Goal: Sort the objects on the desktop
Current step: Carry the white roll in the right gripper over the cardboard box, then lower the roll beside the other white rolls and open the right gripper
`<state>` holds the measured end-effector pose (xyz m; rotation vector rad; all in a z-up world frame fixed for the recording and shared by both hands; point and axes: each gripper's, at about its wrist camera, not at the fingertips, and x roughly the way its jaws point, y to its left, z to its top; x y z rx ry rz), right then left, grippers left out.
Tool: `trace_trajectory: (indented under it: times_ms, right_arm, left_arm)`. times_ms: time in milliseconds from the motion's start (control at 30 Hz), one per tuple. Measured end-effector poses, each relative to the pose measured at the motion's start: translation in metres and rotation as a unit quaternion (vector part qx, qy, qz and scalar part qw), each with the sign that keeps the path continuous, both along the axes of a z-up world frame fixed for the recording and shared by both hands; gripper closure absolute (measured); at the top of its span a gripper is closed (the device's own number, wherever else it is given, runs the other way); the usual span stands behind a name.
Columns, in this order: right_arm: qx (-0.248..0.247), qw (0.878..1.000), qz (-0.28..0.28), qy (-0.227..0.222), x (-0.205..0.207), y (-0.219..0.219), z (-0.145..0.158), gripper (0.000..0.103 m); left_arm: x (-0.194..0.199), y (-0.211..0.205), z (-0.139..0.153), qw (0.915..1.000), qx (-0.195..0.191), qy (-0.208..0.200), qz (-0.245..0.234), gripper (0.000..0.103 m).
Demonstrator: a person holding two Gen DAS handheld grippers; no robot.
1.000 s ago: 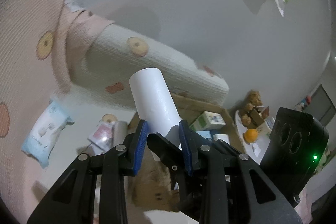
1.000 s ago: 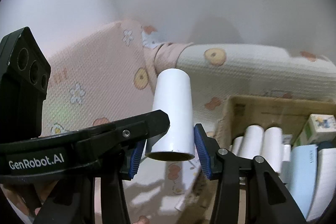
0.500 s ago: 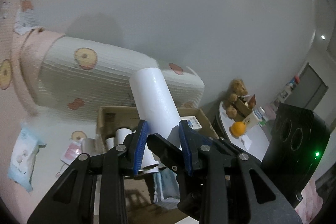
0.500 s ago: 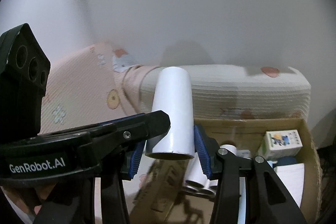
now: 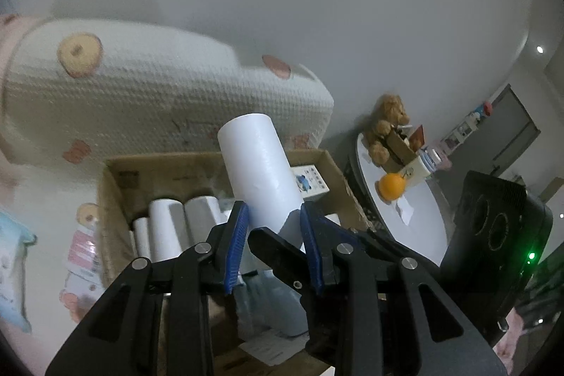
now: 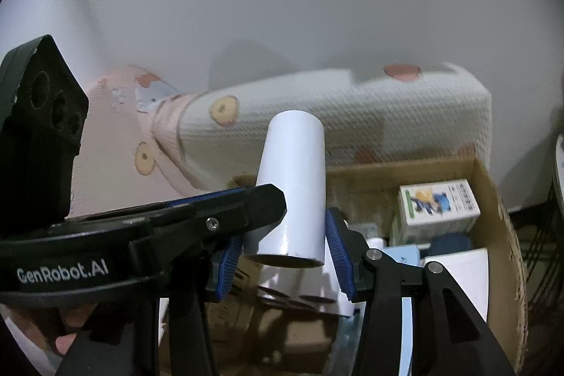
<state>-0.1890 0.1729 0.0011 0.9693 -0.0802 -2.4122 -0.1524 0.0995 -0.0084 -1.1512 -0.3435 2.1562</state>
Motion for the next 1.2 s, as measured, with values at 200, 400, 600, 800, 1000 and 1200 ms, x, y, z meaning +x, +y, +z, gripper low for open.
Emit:
trace_trajectory:
  times_ms: [200, 400, 600, 800, 1000, 1200]
  right_arm:
    - [0.033, 0.999, -0.013, -0.041, -0.015, 0.003, -0.022, 0.059]
    - [0.072, 0.994, -0.019, -0.074, -0.021, 0.0, -0.039, 0.059]
    - [0.113, 0.989, -0.007, -0.1, -0.028, -0.007, -0.045, 0.059]
    - [0.153, 0.983, 0.02, -0.097, -0.022, -0.024, -0.047, 0.059]
    - [0.196, 0.975, 0.037, -0.093, -0.017, -0.03, -0.052, 0.06]
    - [0.178, 0.978, 0.049, -0.102, -0.013, -0.019, -0.048, 0.06]
  left_arm:
    - [-0.015, 0.011, -0.029, 0.9986, 0.009, -0.053, -0.002, 0.069]
    - [-0.025, 0.012, -0.053, 0.9947, 0.018, -0.101, -0.005, 0.069]
    - [-0.038, 0.012, -0.069, 0.9882, 0.024, -0.151, -0.002, 0.069]
    - [-0.046, 0.019, -0.088, 0.9839, 0.003, -0.179, 0.005, 0.075]
    - [-0.043, 0.021, -0.1, 0.9809, -0.007, -0.194, 0.006, 0.077]
    - [-0.043, 0.014, -0.093, 0.9817, -0.006, -0.189, 0.016, 0.078]
